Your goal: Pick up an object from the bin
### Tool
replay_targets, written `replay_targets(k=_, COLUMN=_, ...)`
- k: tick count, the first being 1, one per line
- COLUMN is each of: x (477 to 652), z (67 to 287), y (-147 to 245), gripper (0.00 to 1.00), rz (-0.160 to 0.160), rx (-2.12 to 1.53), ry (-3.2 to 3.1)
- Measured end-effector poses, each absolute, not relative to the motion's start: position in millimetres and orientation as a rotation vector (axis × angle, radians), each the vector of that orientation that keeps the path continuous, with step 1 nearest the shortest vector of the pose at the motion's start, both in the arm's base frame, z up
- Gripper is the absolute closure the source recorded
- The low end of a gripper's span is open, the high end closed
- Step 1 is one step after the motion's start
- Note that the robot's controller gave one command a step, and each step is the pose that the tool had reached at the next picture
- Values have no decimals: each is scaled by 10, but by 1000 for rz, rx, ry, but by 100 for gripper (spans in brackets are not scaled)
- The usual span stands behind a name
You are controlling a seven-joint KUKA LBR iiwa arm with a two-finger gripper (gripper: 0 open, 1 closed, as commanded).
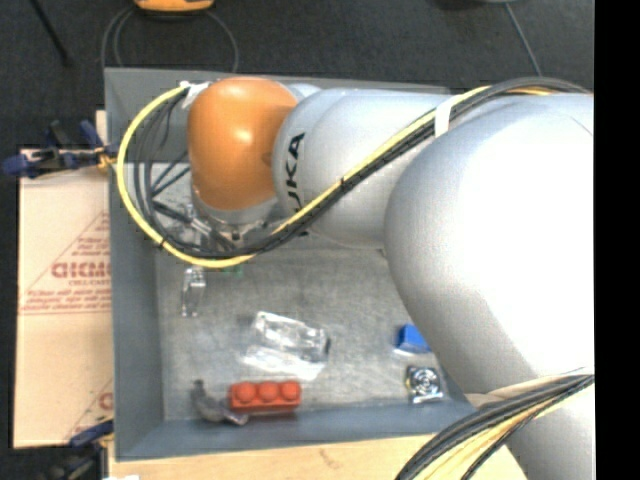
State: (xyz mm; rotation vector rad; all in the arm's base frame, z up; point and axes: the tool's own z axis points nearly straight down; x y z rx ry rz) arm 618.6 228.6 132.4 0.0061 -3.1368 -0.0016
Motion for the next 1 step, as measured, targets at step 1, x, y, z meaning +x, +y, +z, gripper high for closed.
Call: replay_targets(k=1, x=6444, z=1141, y=1667, gripper=0, rz=6, rx=109, ry=-3140)
